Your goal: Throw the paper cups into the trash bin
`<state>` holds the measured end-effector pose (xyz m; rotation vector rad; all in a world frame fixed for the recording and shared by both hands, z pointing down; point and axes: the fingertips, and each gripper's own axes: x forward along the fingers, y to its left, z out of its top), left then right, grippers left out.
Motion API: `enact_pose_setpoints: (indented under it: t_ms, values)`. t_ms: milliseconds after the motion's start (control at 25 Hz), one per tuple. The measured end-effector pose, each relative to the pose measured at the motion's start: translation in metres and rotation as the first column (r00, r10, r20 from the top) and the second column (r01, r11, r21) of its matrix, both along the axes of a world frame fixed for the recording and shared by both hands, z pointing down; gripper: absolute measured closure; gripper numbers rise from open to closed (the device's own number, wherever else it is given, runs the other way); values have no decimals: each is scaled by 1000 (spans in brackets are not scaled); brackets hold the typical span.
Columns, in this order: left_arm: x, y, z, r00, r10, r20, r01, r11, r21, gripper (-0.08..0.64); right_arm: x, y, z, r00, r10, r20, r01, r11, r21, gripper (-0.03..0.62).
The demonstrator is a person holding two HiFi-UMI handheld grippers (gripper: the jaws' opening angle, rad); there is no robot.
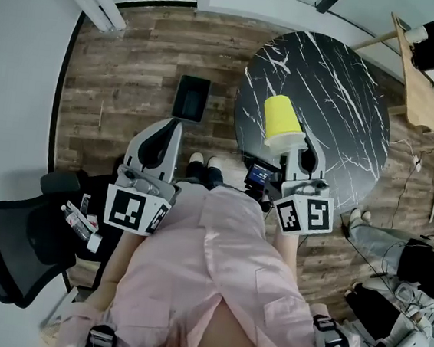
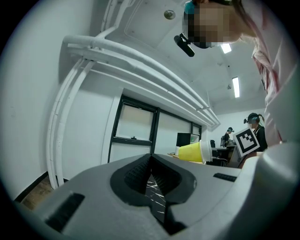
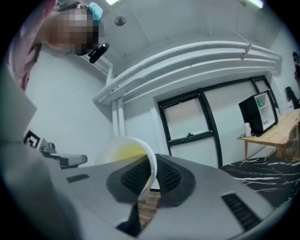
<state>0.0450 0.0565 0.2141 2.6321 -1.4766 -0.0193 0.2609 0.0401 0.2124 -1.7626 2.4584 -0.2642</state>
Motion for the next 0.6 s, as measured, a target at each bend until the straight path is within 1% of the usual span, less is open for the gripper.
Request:
enact_pose_setpoints:
  t_ms: [160, 320, 480, 600]
  values:
    - [1, 1, -1, 1000, 5, -9, -5, 1000, 13, 545, -21, 11, -2, 998, -67, -17, 68, 997, 31, 551]
    - [3, 2, 3, 1000, 22, -7, -22, 1000, 18, 545, -37, 19, 5, 993, -103, -60, 105, 994, 36, 551]
    - [4, 2, 11, 999, 22, -24, -22, 1000, 0, 545, -49, 21, 23, 986, -128, -108, 130, 991, 16, 551]
    - [6, 3, 15, 999, 26, -34, -27, 999, -24, 545, -52, 22, 39, 984, -137, -111, 136, 991, -15, 551]
